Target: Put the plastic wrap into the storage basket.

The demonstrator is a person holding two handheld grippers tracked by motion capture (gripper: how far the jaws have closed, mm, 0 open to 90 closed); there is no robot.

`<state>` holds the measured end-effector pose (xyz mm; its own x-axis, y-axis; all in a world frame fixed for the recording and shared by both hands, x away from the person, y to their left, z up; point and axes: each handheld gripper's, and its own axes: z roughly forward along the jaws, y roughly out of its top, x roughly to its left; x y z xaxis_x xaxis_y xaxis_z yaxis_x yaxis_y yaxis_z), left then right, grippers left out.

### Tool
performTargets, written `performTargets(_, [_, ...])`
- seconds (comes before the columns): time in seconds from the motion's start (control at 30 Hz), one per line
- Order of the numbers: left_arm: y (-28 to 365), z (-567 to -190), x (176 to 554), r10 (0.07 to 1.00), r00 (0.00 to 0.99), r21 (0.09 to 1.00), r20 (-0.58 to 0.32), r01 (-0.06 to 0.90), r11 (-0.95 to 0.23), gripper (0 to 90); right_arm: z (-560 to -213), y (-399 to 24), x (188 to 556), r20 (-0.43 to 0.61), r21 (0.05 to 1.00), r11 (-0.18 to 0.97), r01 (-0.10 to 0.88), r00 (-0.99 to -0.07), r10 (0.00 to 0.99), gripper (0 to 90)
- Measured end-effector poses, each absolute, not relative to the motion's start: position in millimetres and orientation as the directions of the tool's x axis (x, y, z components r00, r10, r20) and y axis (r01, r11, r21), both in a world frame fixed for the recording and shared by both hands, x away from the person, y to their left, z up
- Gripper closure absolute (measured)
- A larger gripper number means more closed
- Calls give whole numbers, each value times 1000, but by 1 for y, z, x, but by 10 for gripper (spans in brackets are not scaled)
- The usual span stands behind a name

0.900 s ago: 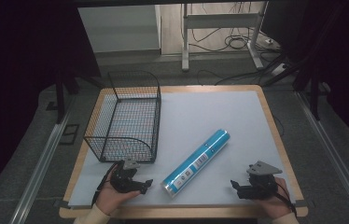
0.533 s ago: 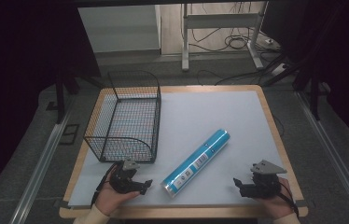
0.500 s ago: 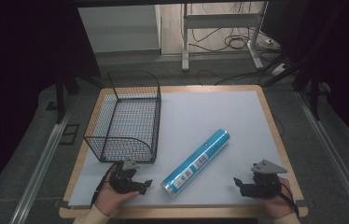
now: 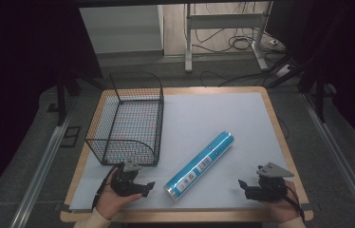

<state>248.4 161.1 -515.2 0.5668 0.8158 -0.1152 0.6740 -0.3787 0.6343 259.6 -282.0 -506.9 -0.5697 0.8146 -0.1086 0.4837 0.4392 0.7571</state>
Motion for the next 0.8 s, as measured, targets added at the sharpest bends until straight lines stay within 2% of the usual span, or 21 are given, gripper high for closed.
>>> performTargets(0.3, [150,-490,247,798,593,653,-107,647,-393,196,-505,-284,259,-116,761,438,478,-564,818,128])
performTargets(0.8, [131,-470,253,768,633,666,-98,615,-421,182,-506,-284,259,-112,762,434,481,-561,820,131])
